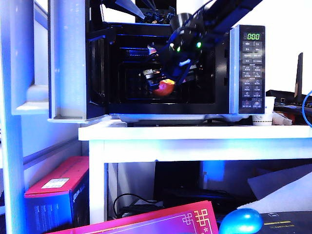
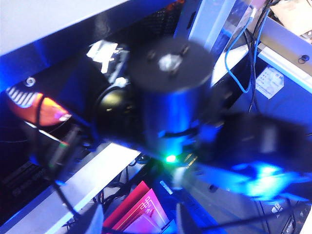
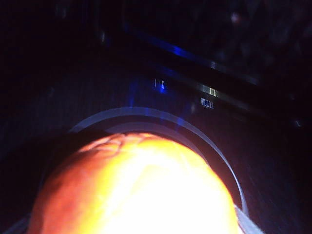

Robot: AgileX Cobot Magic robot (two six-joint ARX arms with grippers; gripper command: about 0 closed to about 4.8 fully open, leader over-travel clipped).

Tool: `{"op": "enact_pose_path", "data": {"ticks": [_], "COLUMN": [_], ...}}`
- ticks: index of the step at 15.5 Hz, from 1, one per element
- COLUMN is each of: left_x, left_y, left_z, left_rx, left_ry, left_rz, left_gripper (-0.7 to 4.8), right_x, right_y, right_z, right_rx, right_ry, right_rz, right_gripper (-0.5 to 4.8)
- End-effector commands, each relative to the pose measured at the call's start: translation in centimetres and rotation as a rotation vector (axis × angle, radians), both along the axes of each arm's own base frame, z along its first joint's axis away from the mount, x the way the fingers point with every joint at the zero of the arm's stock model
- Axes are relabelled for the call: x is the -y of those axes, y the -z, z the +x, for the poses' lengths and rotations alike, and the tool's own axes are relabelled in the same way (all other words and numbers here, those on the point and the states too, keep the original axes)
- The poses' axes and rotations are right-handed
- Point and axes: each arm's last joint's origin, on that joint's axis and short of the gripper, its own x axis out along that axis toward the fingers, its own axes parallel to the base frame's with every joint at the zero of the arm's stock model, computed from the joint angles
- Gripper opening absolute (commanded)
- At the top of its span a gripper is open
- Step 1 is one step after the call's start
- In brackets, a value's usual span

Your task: Open the microwave door, place the orange inside the microwave, then close the microwave door.

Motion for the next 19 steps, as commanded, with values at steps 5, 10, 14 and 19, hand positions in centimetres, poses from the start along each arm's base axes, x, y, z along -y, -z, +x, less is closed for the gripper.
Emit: {"op": "enact_pose_path", "data": {"ticks": [5,10,14,19], "left_x": [-0.1,-0.1,-0.1,-0.1], "left_y": [-0.2,-0.2,-0.2,-0.2], "left_z": [-0.2,-0.2,-0.2,-0.2], "left_rx": [0.001,0.004,0.004,0.003], "left_ry": [0.002,0.002,0.002,0.003], "left_rz": [0.003,0.001,0.002,0.002], "left_gripper": [2.06,2.06,2.06,2.06], "right_x": [-0.7,-0.7,-0.5,-0.1], "right_y": [6.7,6.6,6.1,3.9], "right_z": [2.1,2.3,2.5,1.6], "right_rx": [-0.118,-0.051,-0.019,-0.081], "right_ry": [0.032,0.011,0.102,0.108], "right_rz": [0.242,0.204,0.273,0.245], "right_gripper": [4.79,4.79,4.79,0.83]}}
